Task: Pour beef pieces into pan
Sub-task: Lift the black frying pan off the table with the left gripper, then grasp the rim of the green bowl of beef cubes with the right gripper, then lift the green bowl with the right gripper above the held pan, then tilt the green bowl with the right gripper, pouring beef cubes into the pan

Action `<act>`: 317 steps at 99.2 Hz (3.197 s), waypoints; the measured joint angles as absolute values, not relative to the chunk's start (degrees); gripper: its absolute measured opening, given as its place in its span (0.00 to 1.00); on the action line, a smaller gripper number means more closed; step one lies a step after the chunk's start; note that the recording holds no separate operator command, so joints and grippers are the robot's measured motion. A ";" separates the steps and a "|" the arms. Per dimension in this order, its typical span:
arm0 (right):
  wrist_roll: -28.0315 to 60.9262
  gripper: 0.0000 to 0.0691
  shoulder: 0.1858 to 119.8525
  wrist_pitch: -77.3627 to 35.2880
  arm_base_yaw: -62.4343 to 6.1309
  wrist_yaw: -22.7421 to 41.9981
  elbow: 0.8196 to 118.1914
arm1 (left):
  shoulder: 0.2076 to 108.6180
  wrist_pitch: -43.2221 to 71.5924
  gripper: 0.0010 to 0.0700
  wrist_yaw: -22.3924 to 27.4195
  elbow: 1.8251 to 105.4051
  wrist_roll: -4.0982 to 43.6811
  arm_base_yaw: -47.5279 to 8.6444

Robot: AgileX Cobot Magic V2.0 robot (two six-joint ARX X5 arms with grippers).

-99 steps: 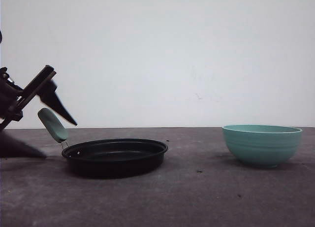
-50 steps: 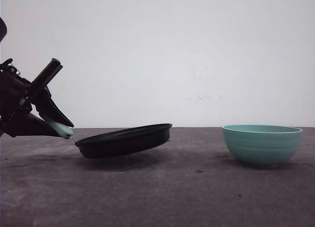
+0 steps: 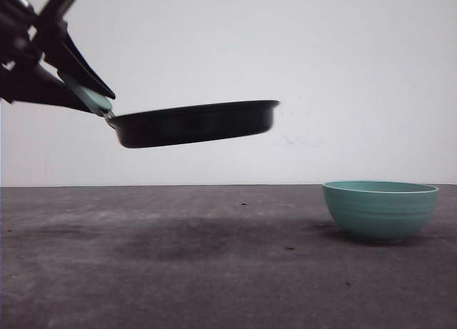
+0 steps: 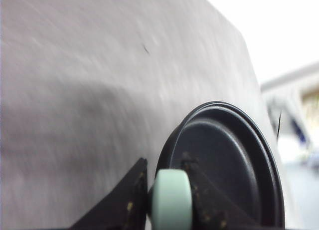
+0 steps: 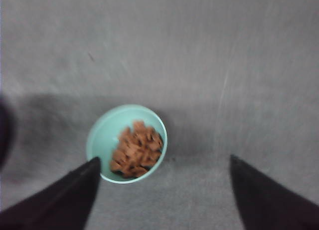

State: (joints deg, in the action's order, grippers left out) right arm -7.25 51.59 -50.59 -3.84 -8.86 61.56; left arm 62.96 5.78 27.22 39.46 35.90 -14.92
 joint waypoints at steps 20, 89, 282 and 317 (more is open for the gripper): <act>-6.59 0.48 67.55 -41.10 -3.84 -10.66 59.64 | 55.79 12.62 0.07 26.79 39.46 34.44 -17.34; -6.90 0.31 90.94 -33.89 -3.86 -14.37 59.75 | 51.11 17.80 0.07 26.87 39.48 34.04 -18.52; 1.93 0.02 68.40 -11.79 -57.39 34.98 60.51 | 53.25 21.87 0.07 25.80 44.16 38.37 -21.65; 22.20 0.02 73.21 -0.23 -61.06 45.67 60.47 | 53.25 27.22 0.07 23.33 48.31 35.55 -21.65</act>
State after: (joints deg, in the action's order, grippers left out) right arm 22.20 73.21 -0.23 -61.06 45.67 60.47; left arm 53.25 27.22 23.33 48.31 35.55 -21.65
